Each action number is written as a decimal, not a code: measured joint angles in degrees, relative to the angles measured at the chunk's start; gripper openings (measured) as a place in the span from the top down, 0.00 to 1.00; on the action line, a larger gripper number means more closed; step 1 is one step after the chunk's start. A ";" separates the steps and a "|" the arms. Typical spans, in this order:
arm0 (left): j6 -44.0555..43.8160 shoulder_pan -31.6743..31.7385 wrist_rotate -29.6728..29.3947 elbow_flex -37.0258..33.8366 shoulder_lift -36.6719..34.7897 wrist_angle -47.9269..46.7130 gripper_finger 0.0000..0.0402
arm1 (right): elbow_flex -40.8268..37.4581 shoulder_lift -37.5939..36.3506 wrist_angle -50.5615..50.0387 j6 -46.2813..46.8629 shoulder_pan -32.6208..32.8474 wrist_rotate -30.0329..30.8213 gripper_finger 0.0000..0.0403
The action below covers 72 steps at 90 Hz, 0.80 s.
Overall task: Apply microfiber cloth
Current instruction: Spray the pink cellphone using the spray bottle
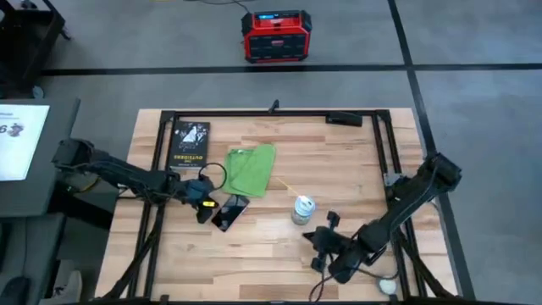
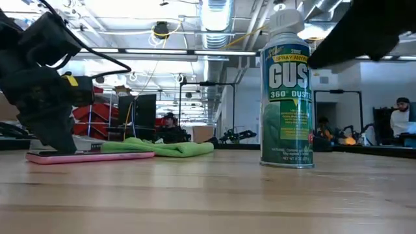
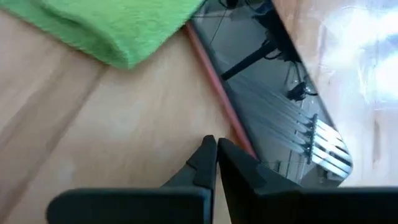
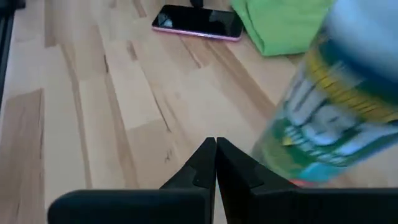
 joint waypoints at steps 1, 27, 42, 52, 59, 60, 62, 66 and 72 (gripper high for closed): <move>-0.09 -0.19 0.15 0.00 0.24 0.31 1.00 | 0.00 0.56 0.53 0.37 0.00 0.17 1.00; -1.21 -3.14 -0.33 0.07 5.24 5.57 1.00 | -0.04 12.06 8.74 8.23 0.02 6.08 1.00; -1.35 -3.90 -0.52 0.02 5.89 7.32 1.00 | -0.65 14.46 8.87 12.97 0.23 10.56 1.00; -1.37 -4.03 -0.65 -0.02 5.91 7.81 1.00 | -1.79 15.20 9.08 14.75 0.22 11.31 1.00; -1.38 -4.03 -0.73 -0.04 5.91 7.83 1.00 | -2.90 15.16 9.00 16.53 0.13 12.67 1.00; -1.42 -4.03 -0.73 -0.04 5.91 7.84 1.00 | -3.05 15.16 8.99 16.78 0.11 12.77 1.00; -1.54 -4.03 -0.73 -0.04 5.91 7.85 1.00 | -3.38 15.16 8.94 17.25 0.06 13.14 1.00; -1.83 -4.03 -0.76 -0.04 5.91 7.87 1.00 | -4.01 15.16 8.85 17.50 -0.09 13.93 1.00; -1.91 -4.03 -0.86 -0.06 5.91 7.87 1.00 | -4.43 15.16 9.04 17.53 -0.72 14.18 1.00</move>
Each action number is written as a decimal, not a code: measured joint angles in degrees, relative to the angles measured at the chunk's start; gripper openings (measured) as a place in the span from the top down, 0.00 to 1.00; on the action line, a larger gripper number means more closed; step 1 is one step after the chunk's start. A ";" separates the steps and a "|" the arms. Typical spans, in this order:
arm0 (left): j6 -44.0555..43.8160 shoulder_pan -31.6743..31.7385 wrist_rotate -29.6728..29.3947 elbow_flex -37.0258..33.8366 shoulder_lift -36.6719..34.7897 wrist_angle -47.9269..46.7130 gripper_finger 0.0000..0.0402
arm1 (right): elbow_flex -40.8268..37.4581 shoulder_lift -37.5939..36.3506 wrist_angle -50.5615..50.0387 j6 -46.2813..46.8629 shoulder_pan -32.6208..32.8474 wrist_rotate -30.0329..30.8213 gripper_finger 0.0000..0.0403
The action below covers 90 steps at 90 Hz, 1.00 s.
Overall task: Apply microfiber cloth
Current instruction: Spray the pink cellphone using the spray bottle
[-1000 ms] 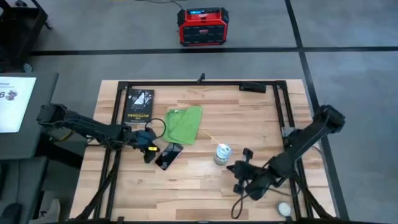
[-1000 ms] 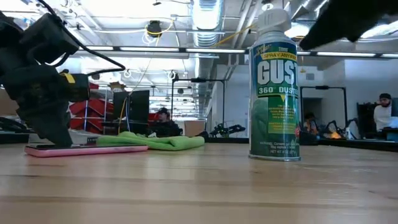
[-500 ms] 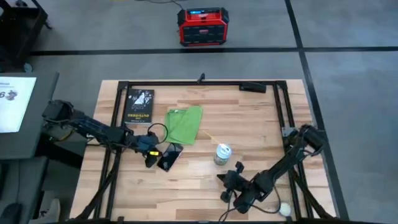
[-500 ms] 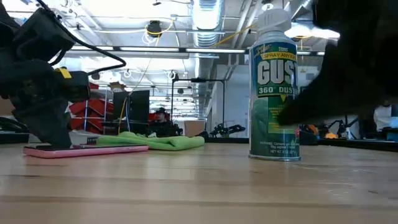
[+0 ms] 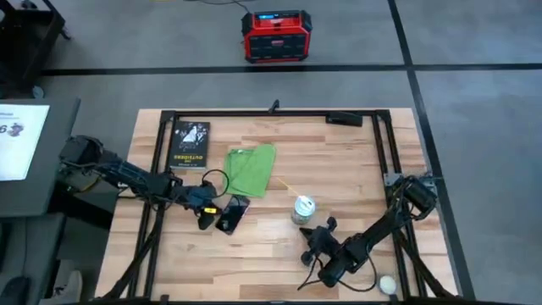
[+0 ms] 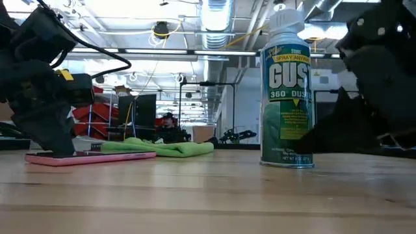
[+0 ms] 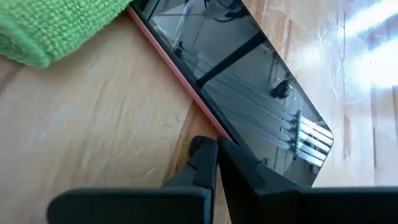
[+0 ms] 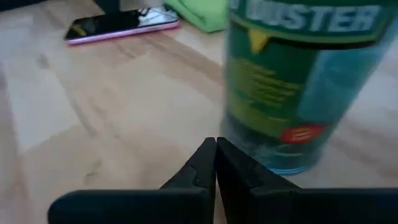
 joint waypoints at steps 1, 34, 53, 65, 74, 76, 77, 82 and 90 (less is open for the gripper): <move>-0.02 0.00 -0.01 0.00 0.00 0.00 1.00 | -0.06 0.00 0.06 0.00 -0.11 0.00 1.00; -0.65 -0.04 -1.30 -0.04 0.00 0.45 1.00 | -2.54 -0.05 -1.88 0.07 -4.86 0.00 1.00; -1.71 -0.04 -1.53 -0.15 0.13 3.31 1.00 | -2.55 -0.07 -8.83 3.05 -7.38 -0.12 1.00; -2.05 -0.02 -1.66 -0.15 0.13 5.10 1.00 | -2.57 -0.07 -16.43 11.31 -7.48 -0.07 1.00; -2.42 0.00 -1.68 -0.13 0.09 6.51 1.00 | -2.59 -0.07 -21.16 19.77 -6.78 -0.03 1.00; -2.59 0.00 -1.68 -0.13 0.09 6.69 1.00 | -2.59 -0.12 -21.40 21.31 -6.51 0.01 1.00; -2.68 0.00 -1.68 -0.13 0.09 6.75 1.00 | -2.60 -0.23 -21.42 21.93 -6.34 0.00 1.00; -3.34 0.00 -1.70 -0.13 0.09 6.74 1.00 | -2.60 -1.16 -20.75 23.86 -5.37 -0.02 1.00; -3.96 0.00 -1.71 -0.13 0.07 5.72 1.00 | -1.54 -3.89 -18.14 21.85 -3.75 -0.02 1.00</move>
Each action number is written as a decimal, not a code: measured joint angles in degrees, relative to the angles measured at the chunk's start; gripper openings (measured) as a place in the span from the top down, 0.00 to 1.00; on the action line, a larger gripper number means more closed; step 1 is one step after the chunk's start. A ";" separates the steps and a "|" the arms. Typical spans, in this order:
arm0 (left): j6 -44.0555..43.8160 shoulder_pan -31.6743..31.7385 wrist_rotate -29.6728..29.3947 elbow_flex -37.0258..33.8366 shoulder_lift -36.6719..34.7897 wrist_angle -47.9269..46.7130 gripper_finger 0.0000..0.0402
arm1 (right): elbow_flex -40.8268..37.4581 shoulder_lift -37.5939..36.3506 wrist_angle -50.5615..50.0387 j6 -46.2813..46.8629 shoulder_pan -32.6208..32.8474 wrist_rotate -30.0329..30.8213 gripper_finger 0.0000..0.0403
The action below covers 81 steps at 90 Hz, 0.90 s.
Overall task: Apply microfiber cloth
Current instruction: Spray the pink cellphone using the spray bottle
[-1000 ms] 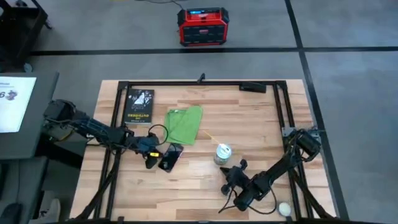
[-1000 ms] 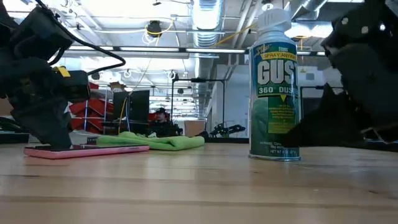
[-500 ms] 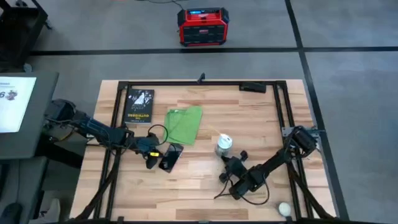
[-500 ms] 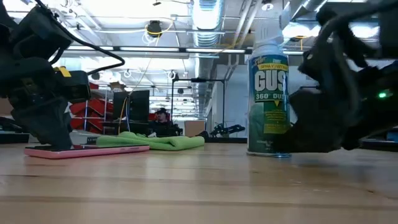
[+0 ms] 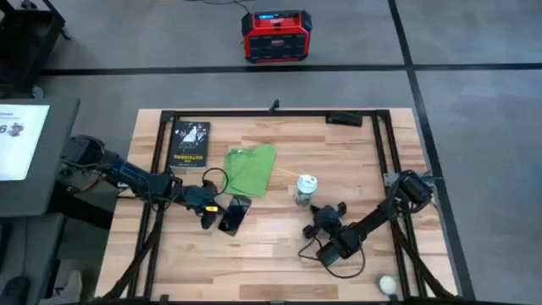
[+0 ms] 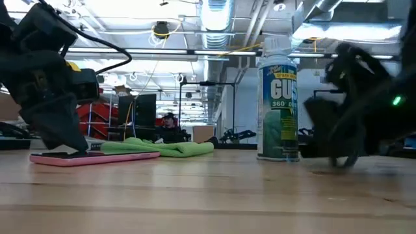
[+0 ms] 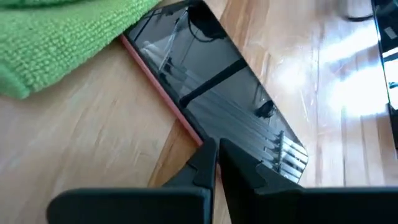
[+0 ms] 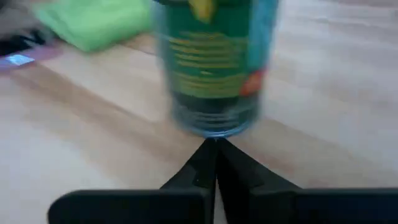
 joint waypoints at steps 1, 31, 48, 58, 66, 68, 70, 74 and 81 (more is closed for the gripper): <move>0.00 0.00 0.00 0.00 0.00 -0.22 1.00 | 0.17 -0.47 0.37 -0.60 0.19 -0.02 1.00; -1.94 0.02 0.41 0.11 -0.04 -2.26 1.00 | 3.22 -9.01 21.15 -29.90 -1.25 -6.37 1.00; -4.65 0.03 1.63 0.11 -0.04 -1.79 1.00 | 3.22 -5.57 33.82 -38.73 -5.14 -12.52 1.00; -5.35 0.02 3.32 0.15 -0.09 -1.24 0.99 | 3.22 -3.63 38.83 -41.71 -6.04 -13.73 1.00; -5.89 0.00 3.32 0.15 -0.09 -1.02 0.96 | 3.22 -3.04 39.48 -41.70 -6.24 -14.28 1.00; -6.06 0.00 3.30 0.15 -0.09 -0.92 0.94 | 3.24 -2.93 39.49 -41.57 -6.24 -14.52 1.00; -6.26 0.00 3.27 0.15 -0.09 -0.88 0.93 | 3.24 -2.81 39.34 -41.44 -6.25 -14.68 1.00; -6.97 0.00 3.10 0.15 -0.09 -0.76 0.89 | 3.20 -2.74 39.06 -41.32 -6.39 -15.05 1.00; -7.52 0.00 1.86 0.15 -0.09 -0.92 0.83 | 3.23 -2.78 39.30 -40.57 -6.77 -15.79 1.00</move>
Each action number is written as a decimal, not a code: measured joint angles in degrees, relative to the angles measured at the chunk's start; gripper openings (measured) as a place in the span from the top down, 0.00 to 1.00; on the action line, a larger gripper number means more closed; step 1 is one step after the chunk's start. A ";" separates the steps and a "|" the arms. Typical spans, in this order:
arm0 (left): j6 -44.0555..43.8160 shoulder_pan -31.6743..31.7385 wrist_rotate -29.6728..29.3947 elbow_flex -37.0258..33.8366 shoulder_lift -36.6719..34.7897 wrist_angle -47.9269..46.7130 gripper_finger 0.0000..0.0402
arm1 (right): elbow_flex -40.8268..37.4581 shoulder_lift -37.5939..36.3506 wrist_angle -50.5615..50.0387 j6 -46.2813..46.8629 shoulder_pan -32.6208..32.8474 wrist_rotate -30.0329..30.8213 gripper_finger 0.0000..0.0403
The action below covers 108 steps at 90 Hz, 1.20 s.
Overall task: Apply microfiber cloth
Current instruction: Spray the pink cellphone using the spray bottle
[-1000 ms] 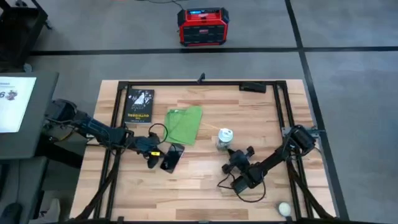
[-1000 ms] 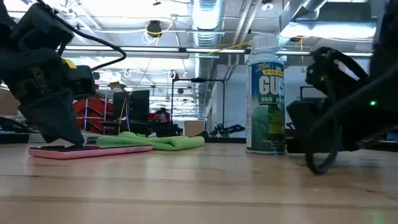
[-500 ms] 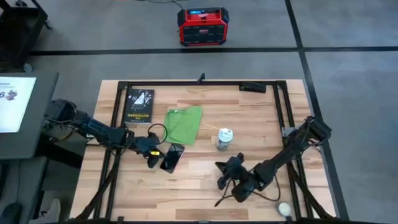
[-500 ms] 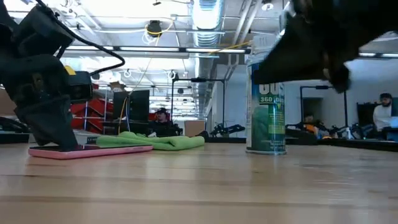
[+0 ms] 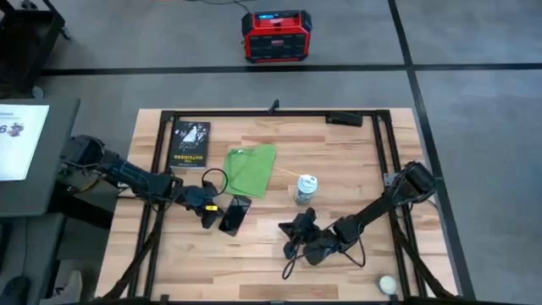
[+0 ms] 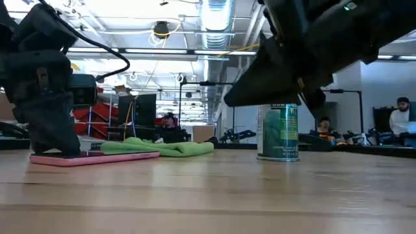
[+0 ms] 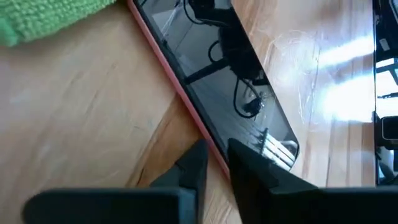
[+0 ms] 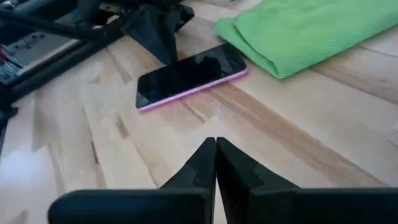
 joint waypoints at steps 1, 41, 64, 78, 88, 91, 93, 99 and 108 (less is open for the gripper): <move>0.00 0.00 -0.14 0.00 0.00 -0.03 0.82 | 0.01 0.00 0.00 0.12 -0.03 -0.01 1.00; 3.51 -0.02 -2.01 0.00 0.00 -0.73 0.73 | 1.86 0.00 -0.29 2.52 -3.81 -10.21 1.00; 3.54 -0.04 -2.10 0.00 0.00 -0.78 0.72 | 10.65 2.94 -9.17 -7.91 -5.54 -16.61 1.00; 3.21 -0.04 -2.11 0.02 0.00 -0.93 0.72 | 20.22 10.46 -19.48 -11.09 -6.81 -19.89 1.00; 3.08 -0.04 -1.77 0.04 -0.02 -1.08 0.72 | 26.17 14.21 -22.56 -12.81 -7.76 -20.92 1.00; 3.08 -0.04 -1.72 0.04 0.00 -1.10 0.72 | 27.57 14.98 -22.96 -13.45 -8.05 -21.29 1.00; 3.08 -0.03 -1.67 0.04 -0.01 -1.11 0.72 | 28.32 15.44 -22.99 -13.96 -8.26 -21.50 1.00; 3.09 -0.04 -1.60 0.04 -0.02 -1.17 0.72 | 30.36 17.29 -23.28 -14.97 -8.96 -21.95 1.00; 3.26 -0.03 -1.58 0.04 -0.02 -1.17 0.72 | 32.79 19.39 -23.73 -16.50 -9.93 -22.34 1.00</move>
